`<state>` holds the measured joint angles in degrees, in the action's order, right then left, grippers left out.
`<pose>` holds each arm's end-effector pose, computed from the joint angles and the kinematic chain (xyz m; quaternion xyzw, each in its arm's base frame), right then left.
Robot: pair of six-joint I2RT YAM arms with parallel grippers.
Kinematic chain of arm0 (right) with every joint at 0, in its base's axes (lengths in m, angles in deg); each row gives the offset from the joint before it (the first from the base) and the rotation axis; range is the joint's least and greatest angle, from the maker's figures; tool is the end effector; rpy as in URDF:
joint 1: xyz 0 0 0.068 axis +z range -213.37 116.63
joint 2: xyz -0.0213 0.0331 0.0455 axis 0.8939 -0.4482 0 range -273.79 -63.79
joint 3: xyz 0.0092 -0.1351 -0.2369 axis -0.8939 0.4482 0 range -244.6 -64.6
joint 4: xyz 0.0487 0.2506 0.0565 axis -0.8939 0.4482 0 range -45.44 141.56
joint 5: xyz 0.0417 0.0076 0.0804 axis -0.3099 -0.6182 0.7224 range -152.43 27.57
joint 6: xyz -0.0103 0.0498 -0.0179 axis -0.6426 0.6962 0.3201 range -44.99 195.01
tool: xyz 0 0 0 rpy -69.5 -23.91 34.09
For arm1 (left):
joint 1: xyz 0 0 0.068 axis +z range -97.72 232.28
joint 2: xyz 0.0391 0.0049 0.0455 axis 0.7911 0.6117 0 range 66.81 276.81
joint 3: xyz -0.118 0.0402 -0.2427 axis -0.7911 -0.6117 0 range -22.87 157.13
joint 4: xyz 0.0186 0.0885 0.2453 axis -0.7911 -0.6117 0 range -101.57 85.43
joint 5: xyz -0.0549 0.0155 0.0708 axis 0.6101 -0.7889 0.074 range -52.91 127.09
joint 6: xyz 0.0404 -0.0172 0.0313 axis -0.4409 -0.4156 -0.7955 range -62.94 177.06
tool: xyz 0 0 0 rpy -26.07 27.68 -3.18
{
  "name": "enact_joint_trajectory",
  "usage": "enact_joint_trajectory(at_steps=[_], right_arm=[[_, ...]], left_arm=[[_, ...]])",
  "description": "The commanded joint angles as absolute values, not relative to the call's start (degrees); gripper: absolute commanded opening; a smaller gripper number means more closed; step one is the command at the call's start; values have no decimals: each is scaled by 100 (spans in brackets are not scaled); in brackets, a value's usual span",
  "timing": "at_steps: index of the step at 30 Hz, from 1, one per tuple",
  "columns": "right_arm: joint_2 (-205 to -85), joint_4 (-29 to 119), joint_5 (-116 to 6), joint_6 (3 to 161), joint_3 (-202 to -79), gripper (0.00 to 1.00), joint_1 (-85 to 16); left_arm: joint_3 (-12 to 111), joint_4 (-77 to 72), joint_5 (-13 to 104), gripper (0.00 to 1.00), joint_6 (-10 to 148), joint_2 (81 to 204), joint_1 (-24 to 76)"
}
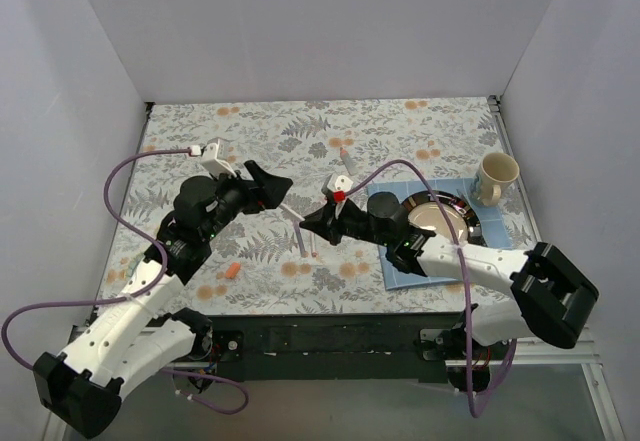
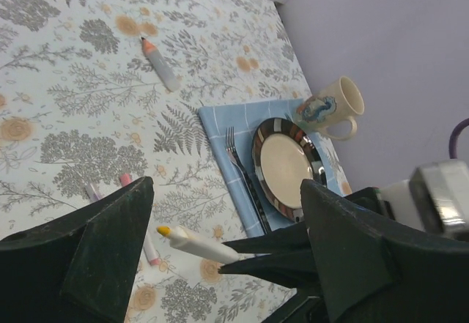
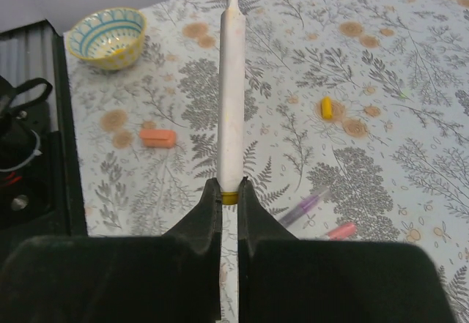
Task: Insert the pens into the pen caps
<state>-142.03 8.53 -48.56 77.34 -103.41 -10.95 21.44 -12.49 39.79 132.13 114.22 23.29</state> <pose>0.1773 0.2445 0.2562 -0.3809 0.6195 0.3910 0.5642 0.1713 -0.0968 0.3336 -0.2881 0.7159 -0.5124 0.3767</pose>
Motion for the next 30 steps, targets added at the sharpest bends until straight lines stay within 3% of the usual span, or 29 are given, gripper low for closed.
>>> enact_joint_trajectory(at_steps=[1, 8, 16, 25, 29, 30], right_arm=[[-13639, 842, -5126, 8222, -10380, 1, -1002], [-13481, 1345, -5513, 8362, -10538, 1, -993], [-13498, 1073, -5723, 8837, -10547, 1, -801], [-13481, 1178, -6216, 8890, -10627, 1, -563], [-13454, 1099, -6216, 8960, -10600, 1, -545], [-13463, 1116, -6216, 8969, -10609, 1, -528]], left_arm=[[2353, -1099, 4649, 80, 13212, 11654, 2337], [2222, -1011, 4746, 82, 13177, 11550, 2337], [1888, -342, 5168, 64, 13326, 11567, 2337], [2020, -817, 4852, 69, 13274, 11796, 2337], [2002, -774, 4930, 35, 13300, 11840, 2337], [1993, -712, 4965, 21, 13309, 11831, 2337]])
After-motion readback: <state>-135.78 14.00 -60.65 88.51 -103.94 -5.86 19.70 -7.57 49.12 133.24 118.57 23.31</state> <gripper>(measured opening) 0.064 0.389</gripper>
